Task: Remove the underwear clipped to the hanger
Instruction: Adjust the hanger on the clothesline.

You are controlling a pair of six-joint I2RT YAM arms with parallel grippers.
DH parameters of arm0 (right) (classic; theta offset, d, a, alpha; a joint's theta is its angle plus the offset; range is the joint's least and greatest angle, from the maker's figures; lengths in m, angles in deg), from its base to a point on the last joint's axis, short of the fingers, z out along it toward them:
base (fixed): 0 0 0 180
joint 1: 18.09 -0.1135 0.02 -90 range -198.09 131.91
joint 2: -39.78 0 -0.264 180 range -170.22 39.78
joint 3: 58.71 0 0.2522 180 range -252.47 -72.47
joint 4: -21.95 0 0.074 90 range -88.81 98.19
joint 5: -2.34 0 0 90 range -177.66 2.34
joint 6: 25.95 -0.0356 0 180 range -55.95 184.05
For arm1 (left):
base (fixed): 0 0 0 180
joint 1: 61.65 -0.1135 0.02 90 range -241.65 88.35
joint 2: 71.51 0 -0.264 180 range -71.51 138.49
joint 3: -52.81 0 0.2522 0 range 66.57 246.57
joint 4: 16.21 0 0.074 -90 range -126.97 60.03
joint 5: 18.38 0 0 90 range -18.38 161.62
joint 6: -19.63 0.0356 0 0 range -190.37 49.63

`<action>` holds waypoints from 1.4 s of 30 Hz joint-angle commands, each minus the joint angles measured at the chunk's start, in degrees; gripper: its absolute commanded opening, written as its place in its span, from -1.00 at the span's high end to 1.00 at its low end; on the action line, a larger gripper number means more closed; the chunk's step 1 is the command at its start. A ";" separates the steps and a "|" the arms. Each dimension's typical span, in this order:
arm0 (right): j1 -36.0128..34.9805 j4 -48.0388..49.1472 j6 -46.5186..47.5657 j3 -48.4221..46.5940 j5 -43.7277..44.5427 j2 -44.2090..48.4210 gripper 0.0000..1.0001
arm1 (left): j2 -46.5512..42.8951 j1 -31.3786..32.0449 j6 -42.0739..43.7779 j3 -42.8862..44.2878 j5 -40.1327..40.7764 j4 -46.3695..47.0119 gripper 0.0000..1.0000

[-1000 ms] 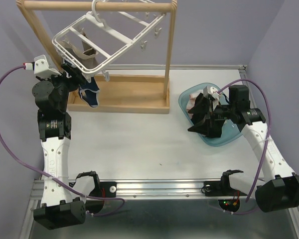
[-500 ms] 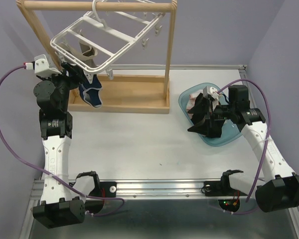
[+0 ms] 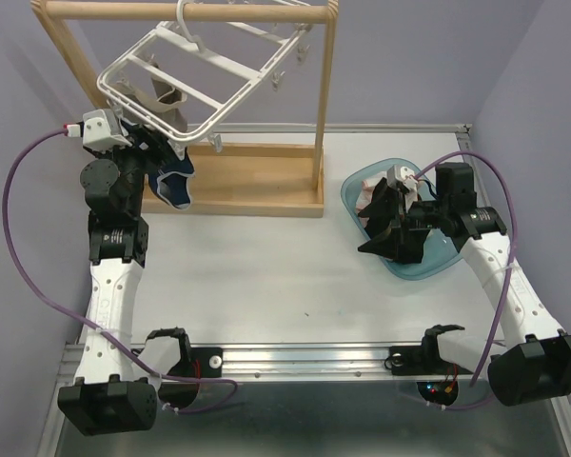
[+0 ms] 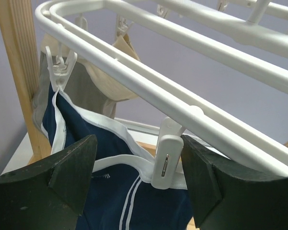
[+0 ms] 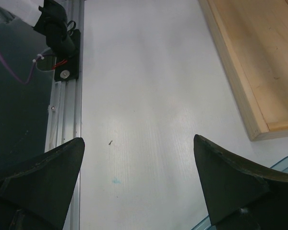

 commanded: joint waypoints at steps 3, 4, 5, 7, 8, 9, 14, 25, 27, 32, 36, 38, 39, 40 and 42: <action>-0.67 0.80 0.63 0.99 -0.24 0.14 -1.00 | -4.36 0.45 3.14 -2.89 1.90 6.55 -0.60; -0.67 0.80 0.63 1.08 -0.50 0.22 -1.00 | -5.07 0.45 3.58 -3.25 1.82 6.37 -0.61; -0.93 0.80 0.63 1.08 -0.50 0.14 -1.00 | -5.86 0.37 3.84 -3.51 1.81 6.28 -0.62; -1.63 0.80 1.24 1.43 -0.76 -0.30 -1.00 | -7.36 0.45 3.85 -3.78 2.25 5.50 -0.66; -2.16 0.80 1.59 1.43 -0.85 -0.56 -1.00 | -7.71 0.45 3.85 -3.78 2.43 4.19 -0.67; -4.17 0.80 1.94 1.52 -0.42 -1.35 -1.00 | -7.89 0.45 3.76 -3.52 2.52 3.30 -0.68; -13.75 1.15 3.79 -2.08 8.01 -5.65 -1.00 | -8.86 0.28 2.18 -3.60 2.96 0.05 -0.80; -37.83 14.50 -4.46 -20.54 42.10 -23.85 -1.00 | -13.33 0.37 3.05 -4.83 6.55 -7.77 -0.90; -40.73 19.86 -5.70 -22.91 48.43 -26.92 -1.00 | -14.30 0.28 3.32 -5.27 7.79 -9.53 -0.90; -46.19 37.04 -7.28 -21.43 59.50 -30.45 -1.00 | -20.10 0.28 4.98 -9.13 13.32 -10.15 -0.91; -51.81 53.95 -8.95 -16.76 70.22 -32.55 -1.00 | -24.32 0.28 5.60 -11.86 18.77 -11.65 -0.93; -52.70 60.27 -12.38 -17.73 76.29 -35.54 -1.00 | -26.69 0.19 5.34 -13.00 20.62 -11.56 -0.93; -52.79 61.61 -12.73 -17.99 76.23 -36.16 -1.00 | -27.40 0.19 5.34 -13.27 20.97 -11.47 -0.93; -52.70 62.58 -14.91 -19.56 76.40 -37.73 -1.00 | -28.80 0.28 5.25 -13.97 21.58 -11.47 -0.93; -52.79 63.30 -16.77 -21.76 76.24 -39.23 -1.00 | -30.30 0.28 4.99 -14.59 22.11 -11.73 -0.93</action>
